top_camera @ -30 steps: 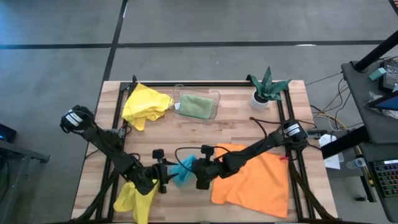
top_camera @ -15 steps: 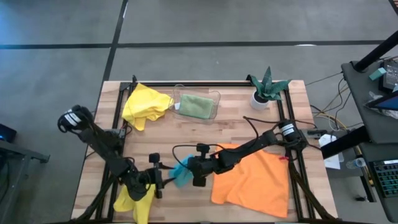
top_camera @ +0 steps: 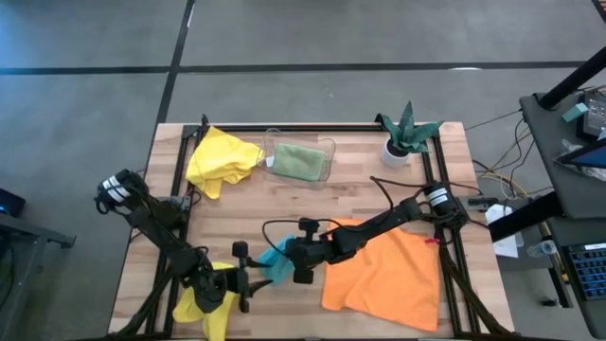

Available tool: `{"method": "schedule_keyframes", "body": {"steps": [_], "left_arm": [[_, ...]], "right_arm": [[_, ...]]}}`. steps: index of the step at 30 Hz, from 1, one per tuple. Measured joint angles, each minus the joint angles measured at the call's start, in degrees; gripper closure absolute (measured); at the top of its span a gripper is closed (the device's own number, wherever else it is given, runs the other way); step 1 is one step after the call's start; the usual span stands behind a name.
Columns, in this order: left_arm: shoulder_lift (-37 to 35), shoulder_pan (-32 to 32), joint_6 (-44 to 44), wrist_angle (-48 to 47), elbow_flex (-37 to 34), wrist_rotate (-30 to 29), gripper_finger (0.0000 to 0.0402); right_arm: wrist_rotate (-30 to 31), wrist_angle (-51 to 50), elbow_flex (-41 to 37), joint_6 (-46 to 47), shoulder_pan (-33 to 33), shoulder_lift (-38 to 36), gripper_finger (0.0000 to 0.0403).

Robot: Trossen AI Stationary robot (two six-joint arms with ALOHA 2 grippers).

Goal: Fold microfiber towels
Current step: Fold the blue towel

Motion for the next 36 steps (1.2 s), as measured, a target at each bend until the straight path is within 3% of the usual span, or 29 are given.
{"method": "schedule_keyframes", "body": {"steps": [10, 16, 23, 31, 36], "left_arm": [[9.6, 0.7, -4.0, -0.4, 0.0, -0.3, 0.0226], [10.7, 0.7, -4.4, -1.0, 0.0, -0.7, 0.0226], [8.2, 0.8, -5.6, -4.2, -0.1, -1.4, 0.0226], [5.5, 0.7, -19.3, -19.2, -0.2, -1.2, 0.0226], [5.4, 0.7, -22.3, -21.3, -0.3, 0.5, 0.0226]], "right_arm": [[-0.6, -0.1, 0.0, 0.0, 0.0, 0.0, 0.0394], [1.2, -0.2, 0.0, -0.5, 0.0, 0.0, 0.0383], [1.0, -2.5, 0.0, -1.9, 0.0, 0.0, 0.0323], [1.1, -6.6, 1.5, -1.9, 0.3, -0.2, 0.0227], [1.9, -9.2, 3.1, -1.9, 0.3, -0.7, 0.0198]]}}
